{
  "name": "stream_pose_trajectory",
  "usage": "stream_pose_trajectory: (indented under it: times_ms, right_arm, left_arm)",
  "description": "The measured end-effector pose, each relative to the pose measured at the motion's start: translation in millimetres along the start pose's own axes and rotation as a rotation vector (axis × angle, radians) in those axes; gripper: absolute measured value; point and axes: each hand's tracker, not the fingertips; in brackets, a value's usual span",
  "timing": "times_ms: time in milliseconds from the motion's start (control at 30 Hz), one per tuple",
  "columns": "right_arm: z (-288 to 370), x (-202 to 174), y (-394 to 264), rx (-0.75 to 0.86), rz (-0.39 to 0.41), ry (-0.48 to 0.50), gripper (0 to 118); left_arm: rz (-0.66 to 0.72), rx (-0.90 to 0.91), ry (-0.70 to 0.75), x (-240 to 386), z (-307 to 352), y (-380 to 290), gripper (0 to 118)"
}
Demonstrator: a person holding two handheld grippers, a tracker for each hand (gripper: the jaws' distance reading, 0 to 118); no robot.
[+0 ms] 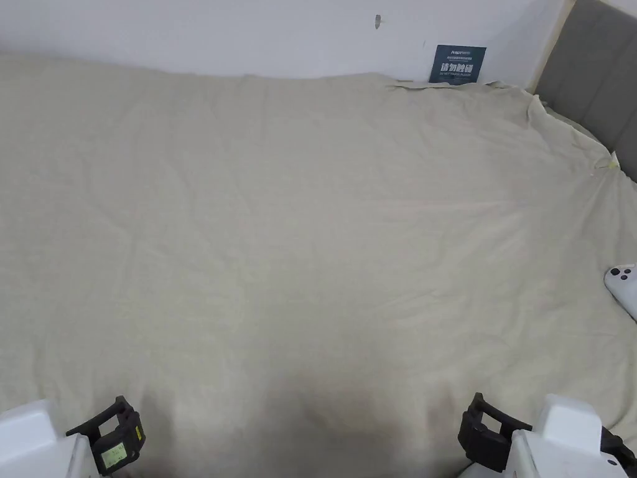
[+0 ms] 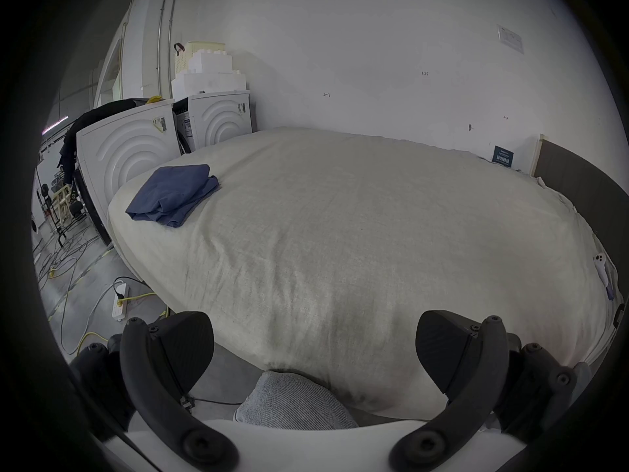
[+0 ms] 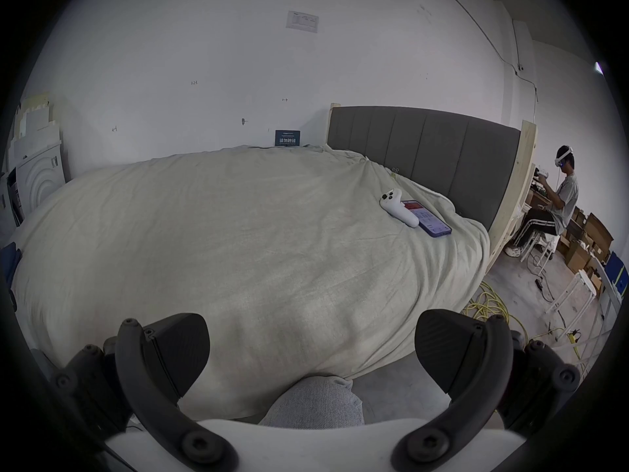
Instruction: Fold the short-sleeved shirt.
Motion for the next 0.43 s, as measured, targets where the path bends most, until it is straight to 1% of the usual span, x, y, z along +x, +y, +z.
stream_pose_trajectory:
  times_ms: [200,433]
  right_arm:
    - [-2.5,-0.7,0.3,-0.020,0.006,-0.001,118]
    - [-3.3,-4.8,0.4,-0.024,0.031,0.000,118]
  left_arm:
    - [-0.008,0.004,0.002,0.0,-0.4,0.2,118]
    - [-0.015,-0.011,0.000,2.7,0.3,1.6,118]
